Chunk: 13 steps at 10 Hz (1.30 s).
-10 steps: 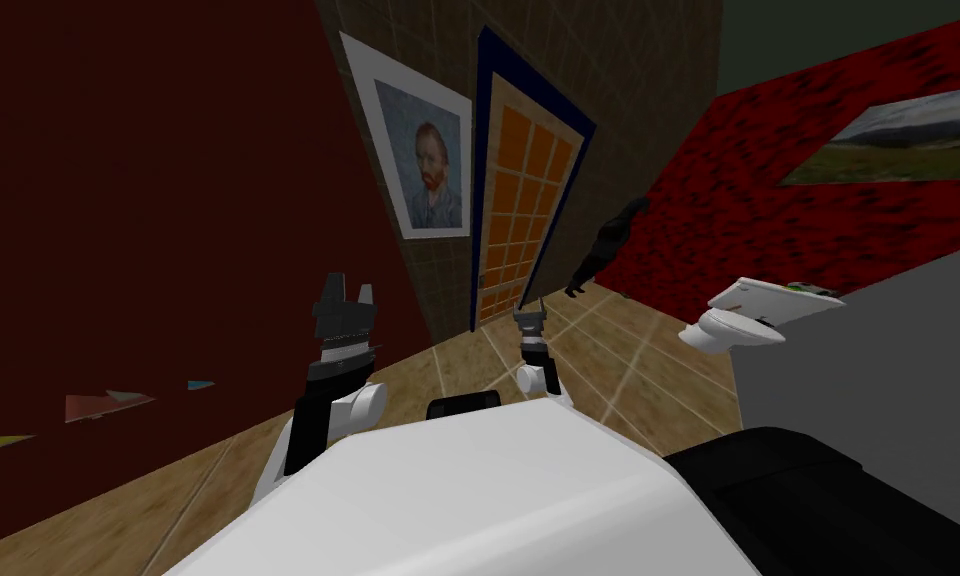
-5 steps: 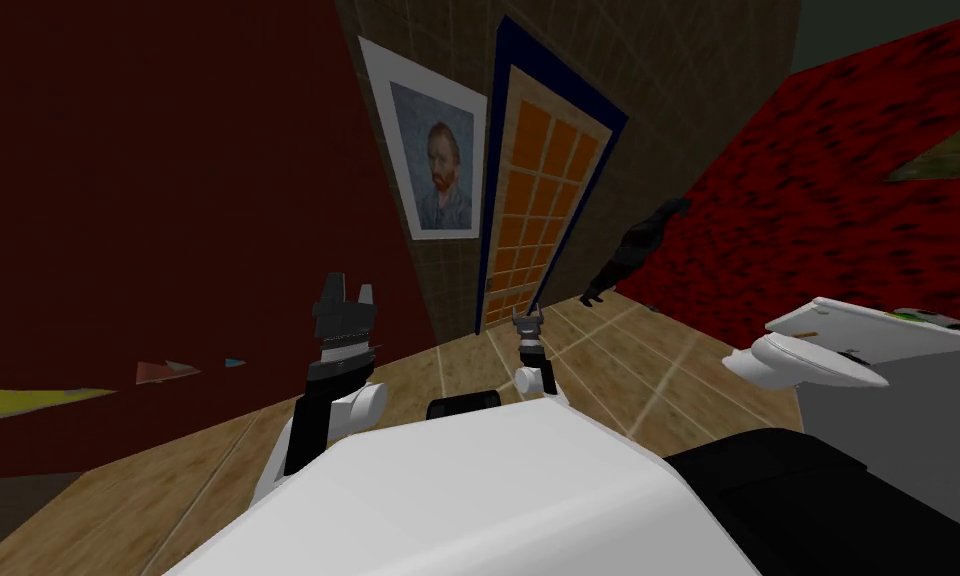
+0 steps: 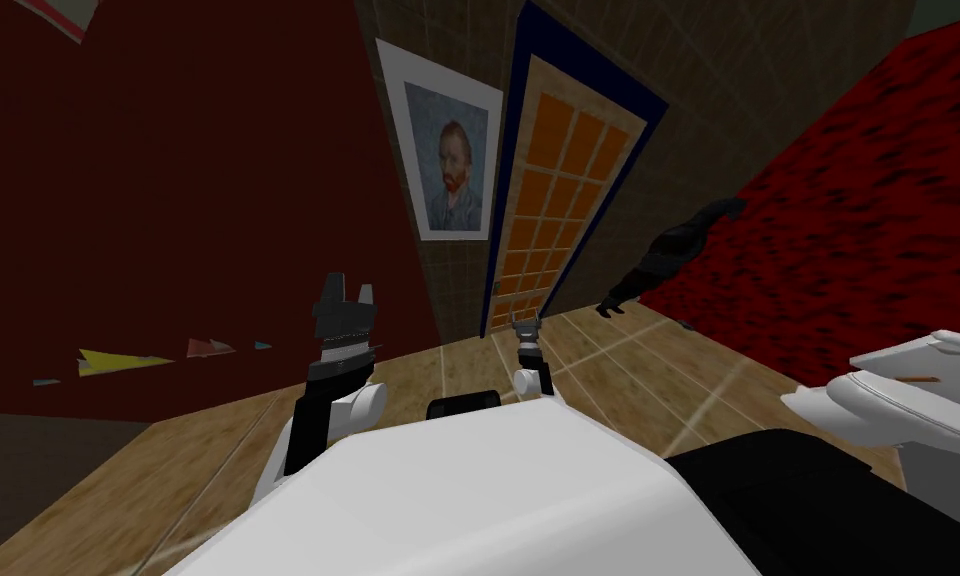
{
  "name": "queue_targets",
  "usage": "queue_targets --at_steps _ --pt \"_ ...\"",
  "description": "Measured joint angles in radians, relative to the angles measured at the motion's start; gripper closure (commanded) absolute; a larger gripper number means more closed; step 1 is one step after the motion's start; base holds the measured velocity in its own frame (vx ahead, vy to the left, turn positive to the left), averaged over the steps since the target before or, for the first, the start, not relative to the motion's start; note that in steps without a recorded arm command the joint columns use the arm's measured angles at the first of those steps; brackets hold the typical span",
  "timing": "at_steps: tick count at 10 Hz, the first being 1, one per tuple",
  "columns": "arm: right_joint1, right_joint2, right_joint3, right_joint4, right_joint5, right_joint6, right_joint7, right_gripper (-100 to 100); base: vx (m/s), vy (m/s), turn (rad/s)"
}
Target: Pull the door open
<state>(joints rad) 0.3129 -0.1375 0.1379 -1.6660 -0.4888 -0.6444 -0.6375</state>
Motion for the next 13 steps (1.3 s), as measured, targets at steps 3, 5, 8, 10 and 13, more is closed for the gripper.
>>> queue_targets --at_steps 3,5,8,10,13 --pt "-0.015 -0.01 0.005 0.068 -0.042 -0.026 -0.048 -100 0.062 -0.086 0.204" --pt "-0.022 -0.014 0.01 0.108 -0.068 -0.041 -0.077 -100 0.044 -0.083 0.215" --pt "-0.037 -0.019 0.019 0.18 -0.106 -0.072 -0.121 -100 0.058 -0.088 0.197" --pt "-0.052 -0.023 0.024 0.233 -0.132 -0.093 -0.152 -100 0.044 -0.091 0.185" --pt "-0.068 -0.034 0.028 0.302 -0.172 -0.118 -0.2 -100 0.047 -0.086 0.196"
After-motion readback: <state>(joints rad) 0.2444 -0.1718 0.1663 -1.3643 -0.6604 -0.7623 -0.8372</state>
